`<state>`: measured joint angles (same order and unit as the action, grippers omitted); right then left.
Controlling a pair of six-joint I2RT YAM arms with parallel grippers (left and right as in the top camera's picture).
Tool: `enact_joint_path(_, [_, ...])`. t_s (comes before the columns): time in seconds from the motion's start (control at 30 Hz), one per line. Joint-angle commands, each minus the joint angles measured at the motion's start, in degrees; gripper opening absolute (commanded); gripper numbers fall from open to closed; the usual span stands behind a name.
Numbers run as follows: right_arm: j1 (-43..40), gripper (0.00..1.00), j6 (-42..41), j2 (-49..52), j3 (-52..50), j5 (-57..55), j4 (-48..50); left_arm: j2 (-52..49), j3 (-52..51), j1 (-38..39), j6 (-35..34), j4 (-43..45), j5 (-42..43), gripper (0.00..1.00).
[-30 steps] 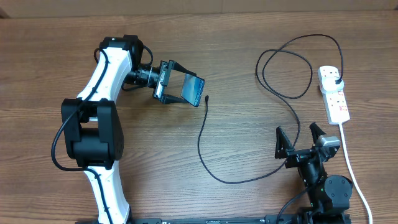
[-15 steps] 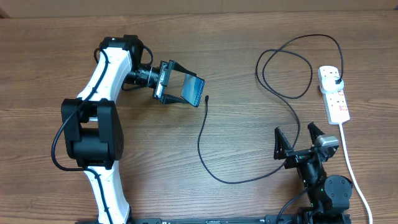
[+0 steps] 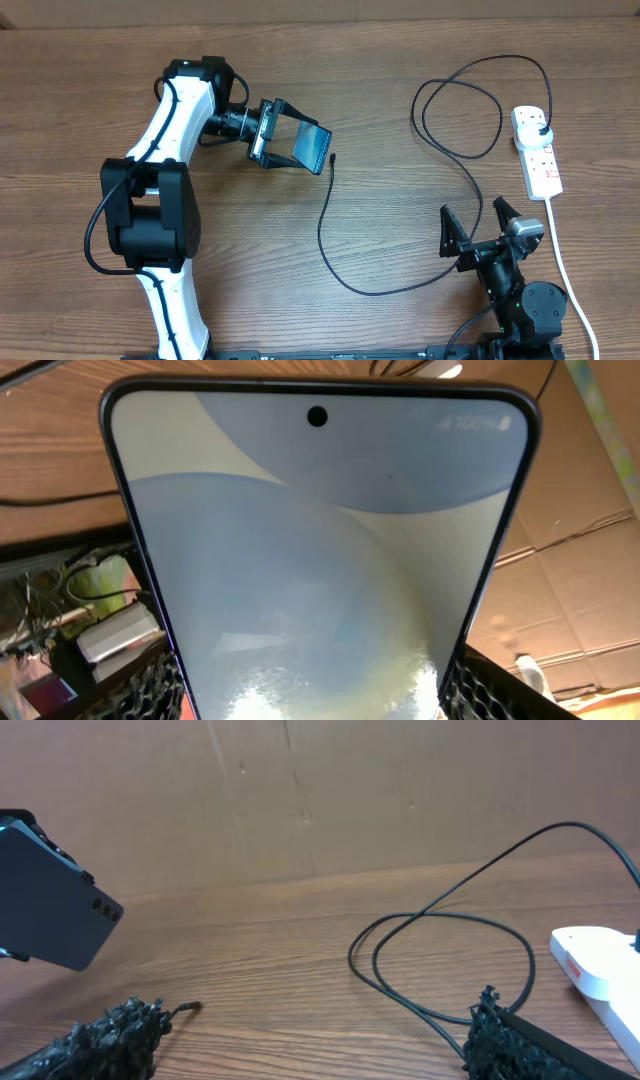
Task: Plug charger to phone and switch on socket
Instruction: 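Carry the phone with the left gripper toward the table center, then move the right gripper toward the phone held by the left gripper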
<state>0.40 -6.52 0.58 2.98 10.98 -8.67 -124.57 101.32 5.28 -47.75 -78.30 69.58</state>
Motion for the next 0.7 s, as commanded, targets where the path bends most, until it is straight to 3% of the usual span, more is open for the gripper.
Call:
enact_joint_path(0.0, [-0.2, 1.00, -7.6, -0.4, 0.0, 0.7, -1.0, -0.2, 1.7, 0.5, 1.5, 1.6, 0.5, 0.68])
enact_joint_path(0.07, [-0.2, 1.00, -11.5, 0.2, 0.1, 1.5, -1.0, -0.2, 1.7, 0.8, 1.5, 2.4, -1.9, 0.69])
enact_joint_path(0.37, [-0.2, 1.00, -11.5, 8.5, 6.7, 8.1, -1.3, -0.2, 1.7, 1.7, 1.4, 7.2, -12.1, 0.69])
enact_joint_path(0.67, [-0.2, 1.00, -11.5, 30.4, 23.8, 19.5, -7.2, -0.2, 1.7, 2.3, 0.1, 12.1, -16.2, 0.68])
